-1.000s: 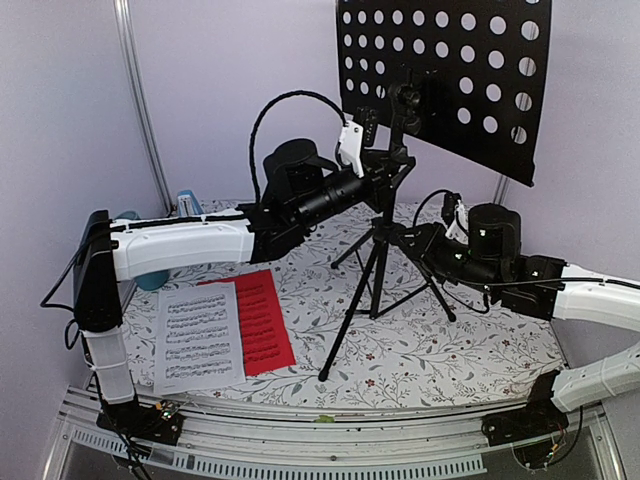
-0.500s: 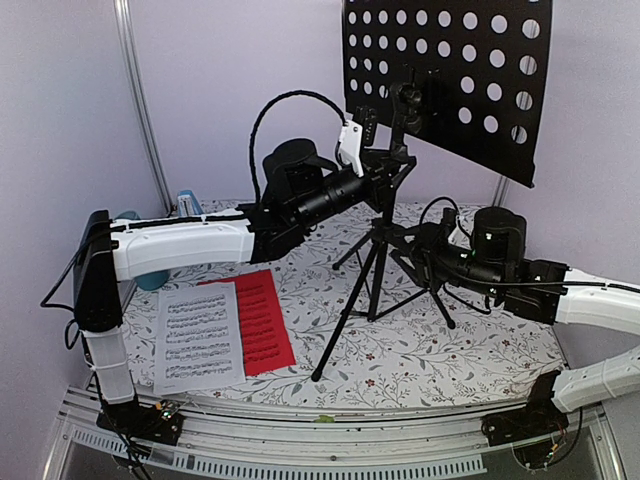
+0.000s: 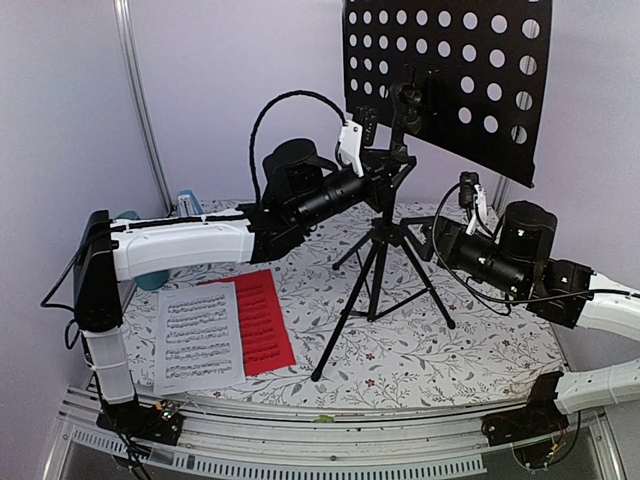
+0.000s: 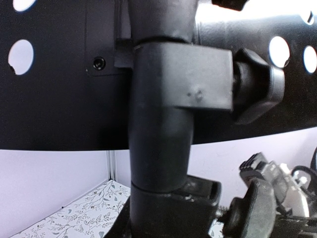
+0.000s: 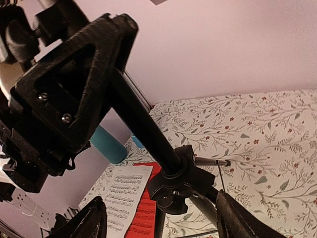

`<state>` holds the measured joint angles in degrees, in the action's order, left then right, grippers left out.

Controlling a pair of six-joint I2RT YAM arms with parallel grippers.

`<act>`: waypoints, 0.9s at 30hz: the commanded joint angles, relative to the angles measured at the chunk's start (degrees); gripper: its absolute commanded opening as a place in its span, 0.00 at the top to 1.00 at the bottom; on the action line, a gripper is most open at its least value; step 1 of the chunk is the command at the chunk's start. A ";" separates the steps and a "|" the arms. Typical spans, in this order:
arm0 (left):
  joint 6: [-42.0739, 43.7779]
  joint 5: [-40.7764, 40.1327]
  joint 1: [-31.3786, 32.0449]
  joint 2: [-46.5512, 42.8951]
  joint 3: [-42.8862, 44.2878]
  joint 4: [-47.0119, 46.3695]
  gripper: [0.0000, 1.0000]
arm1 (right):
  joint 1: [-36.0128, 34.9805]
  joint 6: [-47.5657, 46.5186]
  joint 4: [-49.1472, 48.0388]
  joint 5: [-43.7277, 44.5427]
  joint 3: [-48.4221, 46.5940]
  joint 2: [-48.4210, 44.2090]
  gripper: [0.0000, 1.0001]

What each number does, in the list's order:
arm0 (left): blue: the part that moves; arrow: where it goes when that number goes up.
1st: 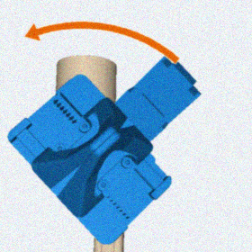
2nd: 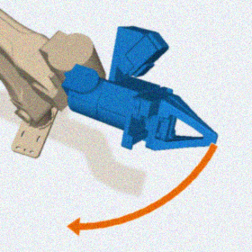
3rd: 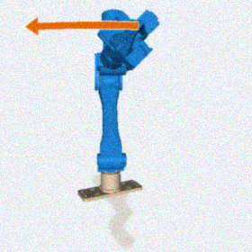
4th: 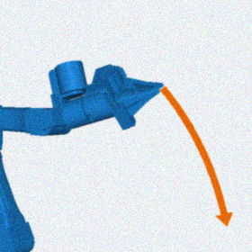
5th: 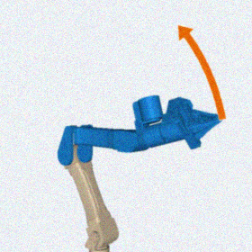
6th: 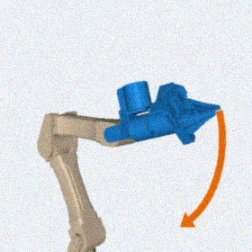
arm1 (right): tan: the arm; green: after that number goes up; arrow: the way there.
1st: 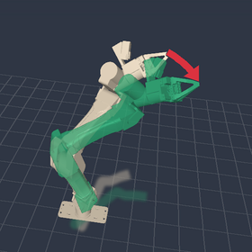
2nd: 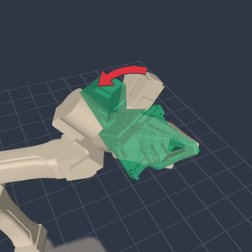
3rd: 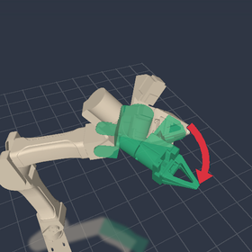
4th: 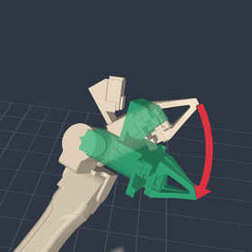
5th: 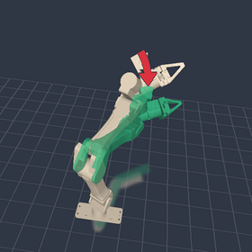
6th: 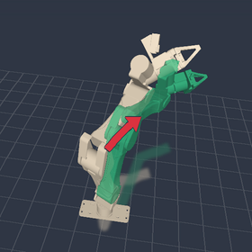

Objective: Set up the instrument practice props

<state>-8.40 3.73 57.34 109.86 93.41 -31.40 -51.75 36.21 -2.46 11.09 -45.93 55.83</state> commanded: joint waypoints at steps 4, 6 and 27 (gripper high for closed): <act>-2.23 -1.83 -0.44 -1.31 2.39 -8.58 1.00 | -0.25 -34.23 -5.68 0.28 0.94 -1.63 0.32; -2.08 -1.83 -0.45 -1.40 2.40 -8.37 1.00 | -0.96 -41.21 -3.96 2.25 -0.12 -0.60 0.36; -2.05 -1.73 -0.35 -0.70 3.96 -7.12 1.00 | -10.66 -59.59 -0.79 23.99 -3.07 9.48 0.50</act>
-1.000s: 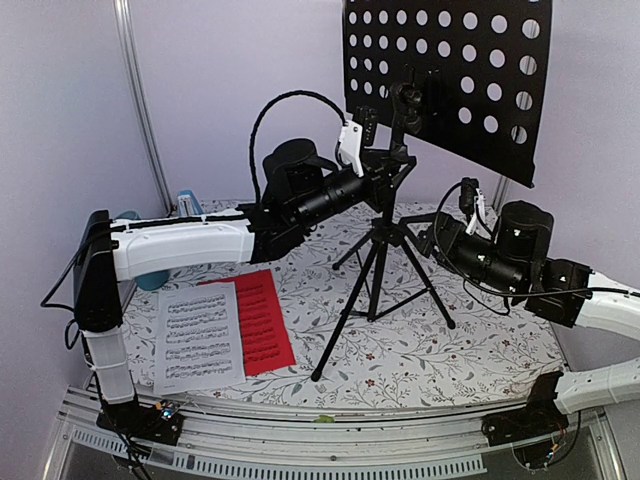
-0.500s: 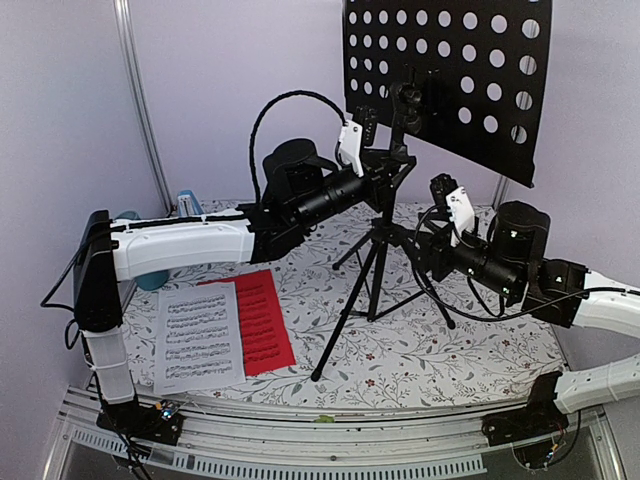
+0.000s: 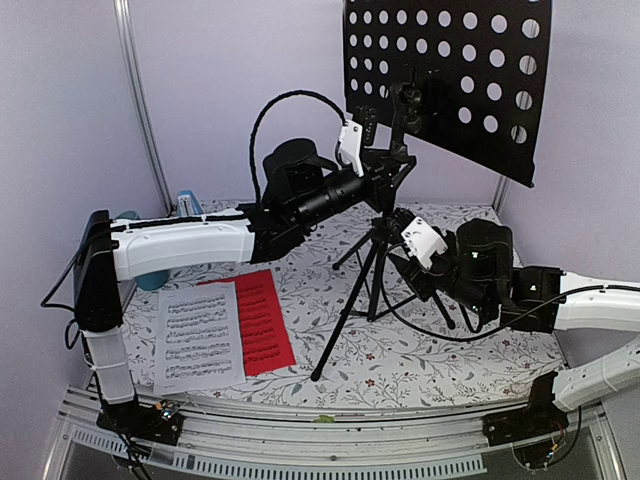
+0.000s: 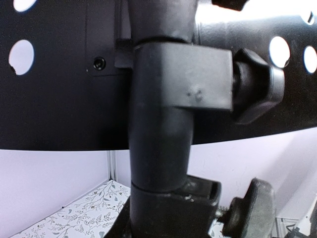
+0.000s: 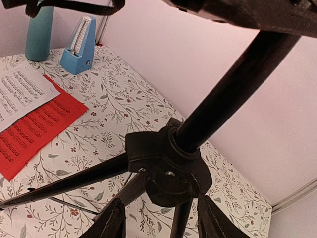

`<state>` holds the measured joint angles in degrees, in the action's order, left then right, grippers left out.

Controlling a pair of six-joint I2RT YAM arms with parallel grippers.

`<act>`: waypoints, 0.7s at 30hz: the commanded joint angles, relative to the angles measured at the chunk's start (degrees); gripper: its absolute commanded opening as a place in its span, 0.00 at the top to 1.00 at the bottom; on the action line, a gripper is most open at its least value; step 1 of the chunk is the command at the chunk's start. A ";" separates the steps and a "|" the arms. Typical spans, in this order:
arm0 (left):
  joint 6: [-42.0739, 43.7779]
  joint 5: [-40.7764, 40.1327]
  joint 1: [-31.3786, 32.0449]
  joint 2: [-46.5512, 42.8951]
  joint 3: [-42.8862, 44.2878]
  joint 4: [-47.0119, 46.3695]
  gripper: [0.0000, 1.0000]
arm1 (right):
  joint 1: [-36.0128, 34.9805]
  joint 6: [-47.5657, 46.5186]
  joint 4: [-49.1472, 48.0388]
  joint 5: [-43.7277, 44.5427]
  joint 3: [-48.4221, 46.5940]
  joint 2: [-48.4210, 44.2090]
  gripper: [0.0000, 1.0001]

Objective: Set up the instrument practice props

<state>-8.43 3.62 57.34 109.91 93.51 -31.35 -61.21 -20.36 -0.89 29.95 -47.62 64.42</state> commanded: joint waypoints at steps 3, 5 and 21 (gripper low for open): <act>-1.95 -1.65 -0.34 -0.75 3.91 -6.97 1.00 | -1.49 -4.05 -4.25 7.38 -1.48 1.47 0.52; -1.95 -1.60 -0.40 -0.70 4.01 -6.87 1.00 | -1.66 -4.90 -5.63 8.83 -1.54 1.66 0.52; -1.99 -1.42 -0.39 0.55 5.35 -6.71 1.00 | -2.86 -8.57 -9.75 12.28 -2.34 5.62 0.68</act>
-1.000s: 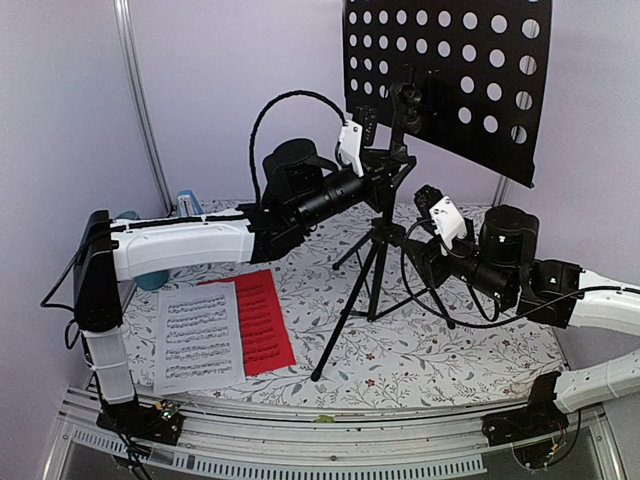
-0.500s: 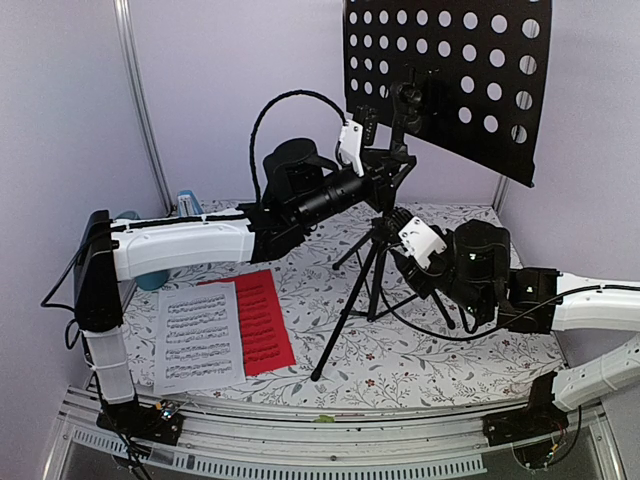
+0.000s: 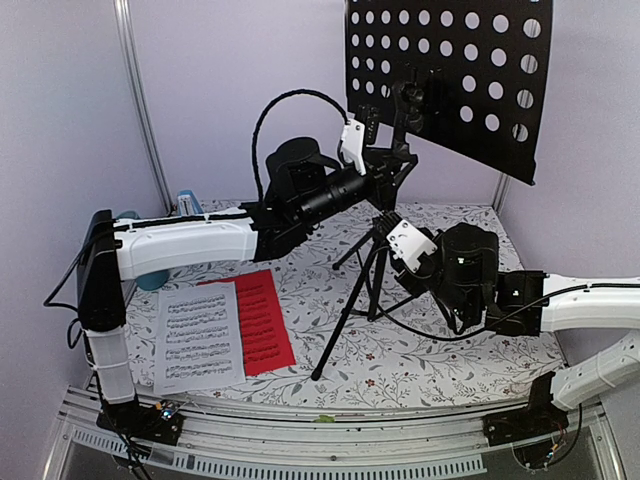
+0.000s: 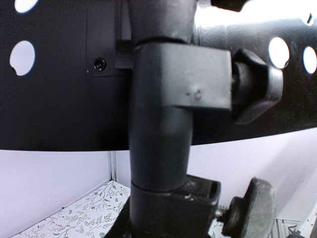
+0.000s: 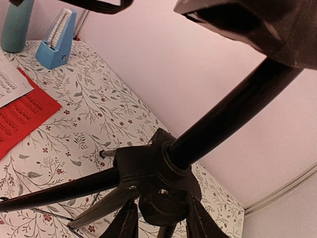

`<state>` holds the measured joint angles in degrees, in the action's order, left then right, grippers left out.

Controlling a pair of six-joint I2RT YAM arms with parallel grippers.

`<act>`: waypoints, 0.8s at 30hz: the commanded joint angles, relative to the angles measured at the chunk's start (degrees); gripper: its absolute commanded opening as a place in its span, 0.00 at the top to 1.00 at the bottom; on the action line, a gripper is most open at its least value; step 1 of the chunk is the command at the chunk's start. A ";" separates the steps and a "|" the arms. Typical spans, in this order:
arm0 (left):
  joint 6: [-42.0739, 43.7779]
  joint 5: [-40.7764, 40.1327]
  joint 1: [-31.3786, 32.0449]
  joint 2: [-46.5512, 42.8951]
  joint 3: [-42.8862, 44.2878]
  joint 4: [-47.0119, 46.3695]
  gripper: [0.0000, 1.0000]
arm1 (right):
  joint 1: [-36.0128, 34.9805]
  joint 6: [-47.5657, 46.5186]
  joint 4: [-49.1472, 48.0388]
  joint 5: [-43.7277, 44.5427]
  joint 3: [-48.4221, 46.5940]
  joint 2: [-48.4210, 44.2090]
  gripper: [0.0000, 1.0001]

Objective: Set up the instrument practice props

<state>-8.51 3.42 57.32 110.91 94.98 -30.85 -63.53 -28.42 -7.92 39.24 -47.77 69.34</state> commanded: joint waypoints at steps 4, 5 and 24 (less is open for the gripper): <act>-1.86 -1.24 -0.34 -0.44 3.98 -7.15 1.00 | -0.52 0.89 -3.46 4.57 -1.47 0.15 0.80; -1.86 -1.25 -0.39 -0.37 3.97 -7.15 1.00 | -0.49 1.81 -3.42 4.81 -1.27 0.03 0.85; -0.03 -1.99 0.18 -3.13 -0.09 -9.97 1.00 | 9.19 44.28 5.09 -10.96 1.09 -3.05 1.00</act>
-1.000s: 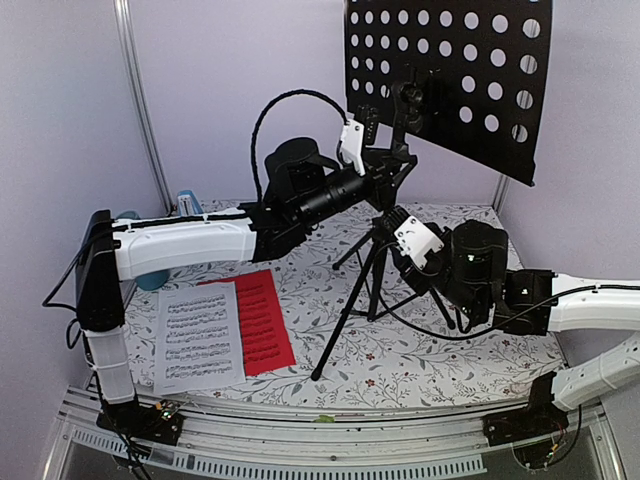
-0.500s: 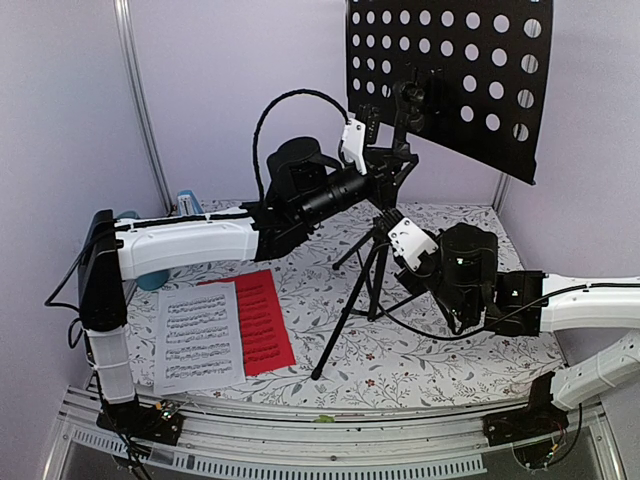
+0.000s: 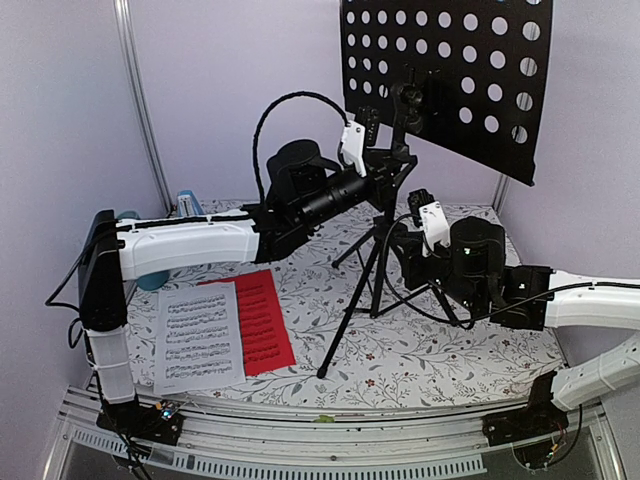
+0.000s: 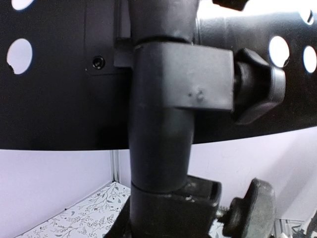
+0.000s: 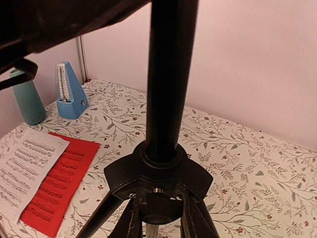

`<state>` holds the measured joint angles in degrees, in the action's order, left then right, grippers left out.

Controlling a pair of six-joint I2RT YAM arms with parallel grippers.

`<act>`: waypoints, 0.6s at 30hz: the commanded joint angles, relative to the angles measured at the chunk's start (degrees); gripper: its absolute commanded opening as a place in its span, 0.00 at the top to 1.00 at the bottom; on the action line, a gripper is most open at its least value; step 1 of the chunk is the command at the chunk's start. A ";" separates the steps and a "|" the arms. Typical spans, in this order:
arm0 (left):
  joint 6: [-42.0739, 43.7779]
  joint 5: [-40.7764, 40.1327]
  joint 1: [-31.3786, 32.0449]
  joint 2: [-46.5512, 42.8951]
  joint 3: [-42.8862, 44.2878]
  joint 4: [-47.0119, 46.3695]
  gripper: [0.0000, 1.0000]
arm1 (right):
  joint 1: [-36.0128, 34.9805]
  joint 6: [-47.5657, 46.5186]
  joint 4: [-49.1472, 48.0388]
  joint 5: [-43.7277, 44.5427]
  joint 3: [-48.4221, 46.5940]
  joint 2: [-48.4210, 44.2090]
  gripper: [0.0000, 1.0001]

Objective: Set up the instrument practice props

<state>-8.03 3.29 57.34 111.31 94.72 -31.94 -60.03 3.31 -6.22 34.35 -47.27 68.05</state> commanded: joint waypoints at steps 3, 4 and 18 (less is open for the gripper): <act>0.34 -2.72 0.43 -4.19 -0.83 -9.10 1.00 | 9.46 16.43 3.41 -12.49 0.14 -1.59 1.00; 0.45 -2.90 0.46 -4.37 -1.13 -9.20 1.00 | 10.53 17.12 2.98 -14.70 0.08 -1.41 1.00; 1.83 -6.60 1.06 -5.40 -2.22 -7.08 1.00 | 22.95 37.74 2.42 -34.13 -0.89 0.33 1.00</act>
<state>-5.63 -1.43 57.63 111.15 92.86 -34.41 -43.31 29.02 -5.50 -1.48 -47.40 67.53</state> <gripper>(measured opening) 0.189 0.225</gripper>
